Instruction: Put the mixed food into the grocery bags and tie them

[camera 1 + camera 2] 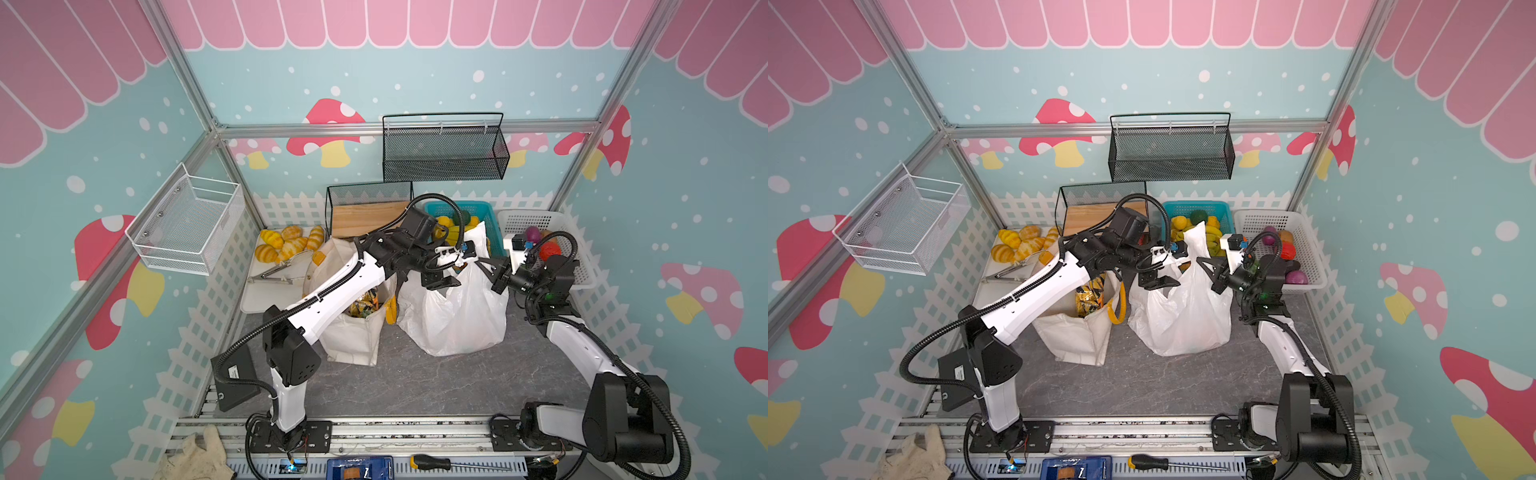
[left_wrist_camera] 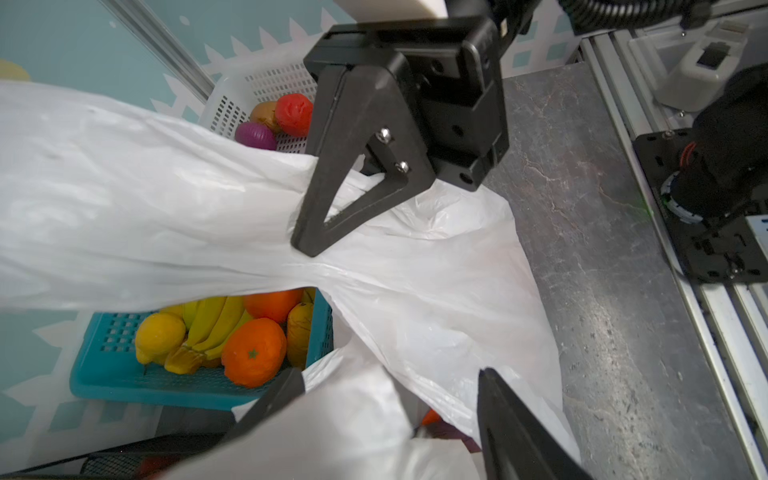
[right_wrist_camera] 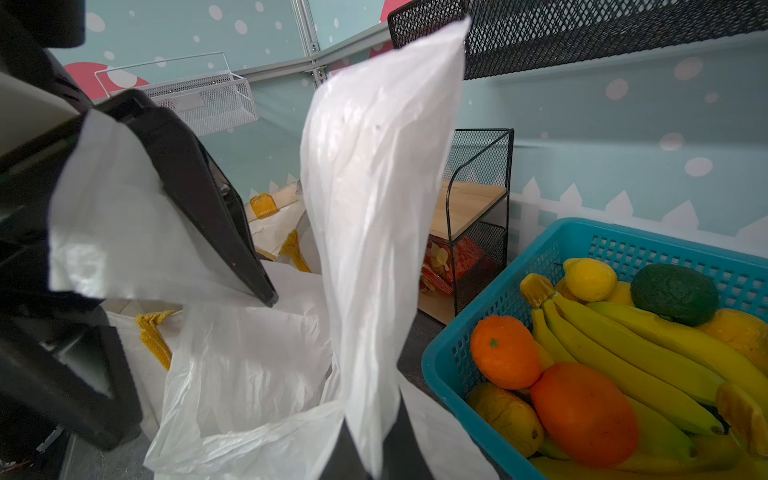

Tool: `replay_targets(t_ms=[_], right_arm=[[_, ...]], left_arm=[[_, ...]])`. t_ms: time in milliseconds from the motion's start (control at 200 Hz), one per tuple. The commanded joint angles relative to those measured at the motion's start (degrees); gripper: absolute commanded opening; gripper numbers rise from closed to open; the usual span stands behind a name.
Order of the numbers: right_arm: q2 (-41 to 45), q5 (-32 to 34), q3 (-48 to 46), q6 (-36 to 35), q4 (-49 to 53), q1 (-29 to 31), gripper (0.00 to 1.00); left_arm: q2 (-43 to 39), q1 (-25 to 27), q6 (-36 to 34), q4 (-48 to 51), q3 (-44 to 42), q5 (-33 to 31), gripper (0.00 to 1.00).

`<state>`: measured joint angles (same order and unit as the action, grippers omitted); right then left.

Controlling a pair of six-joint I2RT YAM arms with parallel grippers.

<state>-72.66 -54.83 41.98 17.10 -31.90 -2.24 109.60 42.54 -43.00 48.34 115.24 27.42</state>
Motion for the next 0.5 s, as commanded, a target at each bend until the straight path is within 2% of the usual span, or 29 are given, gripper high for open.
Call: replay_targets(t_ms=[0,195,495], right_arm=[[0.9,0.0,-0.7,-1.3,0.2,0.2,0.00],[1.3,-0.1,-1.0,-1.5,0.5,0.2,0.00],[1.8,0.1,-1.1,-2.4,1.5,0.2,0.00]], left_arm=[[-2.1,-1.3,-3.2,4.3,1.4,5.9,0.78],[-1.2,-3.8,-3.9,7.6,4.4,9.8,0.87],[-2.9,-6.7,-4.1,8.0,5.1,13.8,0.95]])
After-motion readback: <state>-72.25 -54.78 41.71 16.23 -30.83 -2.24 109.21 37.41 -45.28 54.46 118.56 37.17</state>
